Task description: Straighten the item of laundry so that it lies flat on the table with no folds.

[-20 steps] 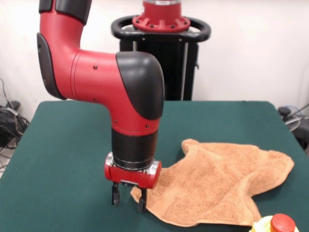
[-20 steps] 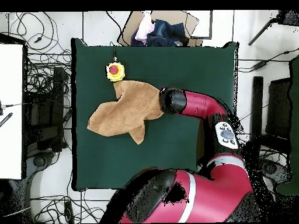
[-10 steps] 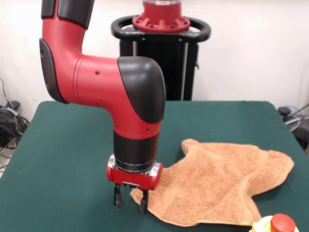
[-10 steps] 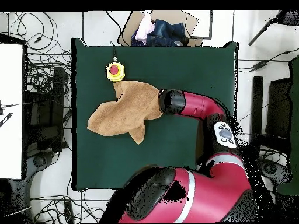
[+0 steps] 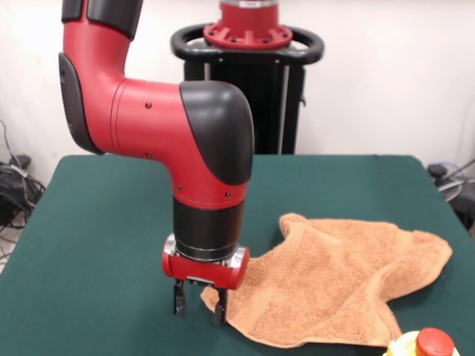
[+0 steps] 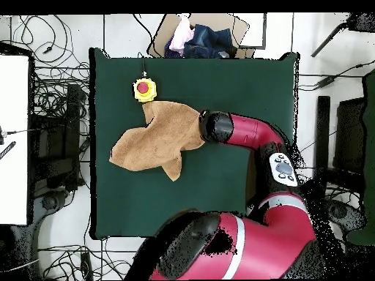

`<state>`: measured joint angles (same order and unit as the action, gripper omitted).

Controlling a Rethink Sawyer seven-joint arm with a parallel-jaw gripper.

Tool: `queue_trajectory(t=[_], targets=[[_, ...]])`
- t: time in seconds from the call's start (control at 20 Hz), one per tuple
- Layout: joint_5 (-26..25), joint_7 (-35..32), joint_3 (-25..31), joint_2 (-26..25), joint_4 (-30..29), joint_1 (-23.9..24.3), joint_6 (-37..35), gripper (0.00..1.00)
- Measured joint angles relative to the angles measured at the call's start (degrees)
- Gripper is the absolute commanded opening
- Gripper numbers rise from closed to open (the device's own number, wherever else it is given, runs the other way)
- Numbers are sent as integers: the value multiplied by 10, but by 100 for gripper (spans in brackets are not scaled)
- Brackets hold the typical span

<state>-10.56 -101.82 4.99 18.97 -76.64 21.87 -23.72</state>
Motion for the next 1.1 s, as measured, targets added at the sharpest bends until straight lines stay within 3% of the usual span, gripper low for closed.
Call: queue_trajectory(t=[1.1], targets=[[0,0,24,-9,11,-1,-39,100]])
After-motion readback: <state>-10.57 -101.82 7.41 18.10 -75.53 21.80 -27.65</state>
